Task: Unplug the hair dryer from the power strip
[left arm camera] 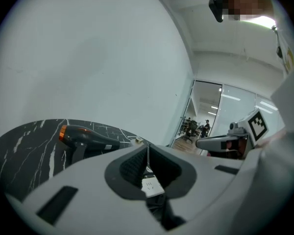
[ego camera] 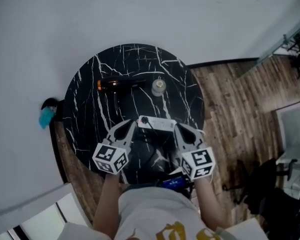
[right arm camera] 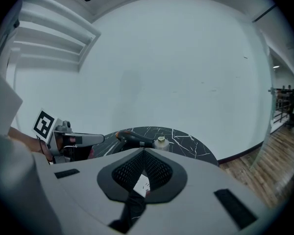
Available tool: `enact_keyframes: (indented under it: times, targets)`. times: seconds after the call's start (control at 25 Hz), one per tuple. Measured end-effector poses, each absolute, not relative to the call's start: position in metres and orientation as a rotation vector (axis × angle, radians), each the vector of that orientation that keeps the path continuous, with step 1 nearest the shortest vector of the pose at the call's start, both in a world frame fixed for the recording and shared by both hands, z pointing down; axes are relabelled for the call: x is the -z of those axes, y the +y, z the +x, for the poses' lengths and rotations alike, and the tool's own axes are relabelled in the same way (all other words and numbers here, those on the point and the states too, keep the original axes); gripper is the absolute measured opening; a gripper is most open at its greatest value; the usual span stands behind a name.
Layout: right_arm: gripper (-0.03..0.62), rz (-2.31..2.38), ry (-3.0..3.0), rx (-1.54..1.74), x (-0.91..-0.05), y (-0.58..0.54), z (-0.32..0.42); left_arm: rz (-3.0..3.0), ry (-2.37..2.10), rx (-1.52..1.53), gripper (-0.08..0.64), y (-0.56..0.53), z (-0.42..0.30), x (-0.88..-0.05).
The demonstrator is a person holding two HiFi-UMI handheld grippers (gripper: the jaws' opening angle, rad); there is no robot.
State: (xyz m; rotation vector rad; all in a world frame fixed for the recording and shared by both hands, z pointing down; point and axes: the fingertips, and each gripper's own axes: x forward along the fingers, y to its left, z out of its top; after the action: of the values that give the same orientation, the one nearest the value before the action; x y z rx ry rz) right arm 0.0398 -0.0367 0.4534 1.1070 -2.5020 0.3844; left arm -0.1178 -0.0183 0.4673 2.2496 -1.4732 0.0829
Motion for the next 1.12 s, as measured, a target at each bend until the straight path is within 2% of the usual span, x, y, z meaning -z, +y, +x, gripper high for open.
enact_keyframes:
  times: [0.52, 1.12]
  targets:
    - [-0.002, 1.102, -2.508, -0.4, -0.456, -0.046, 0.03, 2.301, -1.397, -0.179, 0.005, -0.035, -0.114, -0.483]
    - [-0.002, 1.0, -2.513, -0.448, -0.478, -0.048, 0.029, 2.308, -1.302, -0.427, 0.036, -0.027, -0.102, -0.517]
